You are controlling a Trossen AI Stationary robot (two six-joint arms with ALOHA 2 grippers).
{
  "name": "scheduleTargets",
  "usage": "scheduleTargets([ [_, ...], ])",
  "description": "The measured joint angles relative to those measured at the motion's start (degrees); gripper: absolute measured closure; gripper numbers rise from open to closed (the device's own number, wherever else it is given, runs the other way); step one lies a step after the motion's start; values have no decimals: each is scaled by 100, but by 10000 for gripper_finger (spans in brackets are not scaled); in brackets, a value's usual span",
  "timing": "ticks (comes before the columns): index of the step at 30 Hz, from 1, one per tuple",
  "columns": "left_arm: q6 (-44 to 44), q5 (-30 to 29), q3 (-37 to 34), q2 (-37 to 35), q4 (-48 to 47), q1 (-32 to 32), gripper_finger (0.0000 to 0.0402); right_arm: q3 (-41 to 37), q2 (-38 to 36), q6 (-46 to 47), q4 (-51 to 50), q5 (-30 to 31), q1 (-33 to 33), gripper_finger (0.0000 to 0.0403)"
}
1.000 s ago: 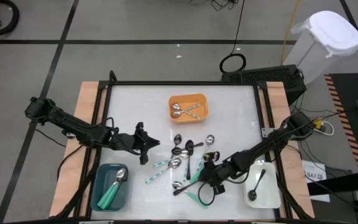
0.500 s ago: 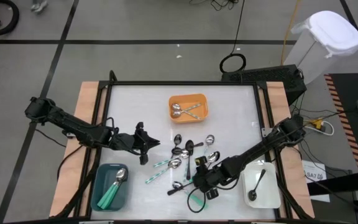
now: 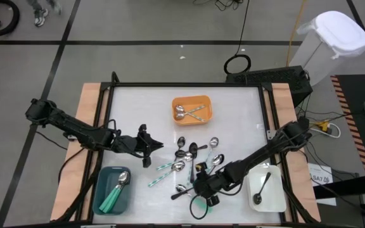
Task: Sort silverware by color (type)
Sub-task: Put the black spoon into the white bin
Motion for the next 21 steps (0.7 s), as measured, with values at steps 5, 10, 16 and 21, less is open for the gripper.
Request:
scheduleTargets([
  [5, 0, 0, 0, 0, 0, 0, 362, -1, 202, -231, 15, -5, -2, 227],
  [10, 64, -2, 0, 1, 0, 0, 362, -1, 195, -356, 363, -3, -7, 227],
  [16, 68, -2, 0, 0, 0, 0, 362, -1, 195, -412, 616, -15, -4, 238],
  [21, 70, -2, 0, 0, 0, 0, 362, -1, 195, -328, 517, -153, -6, 258],
])
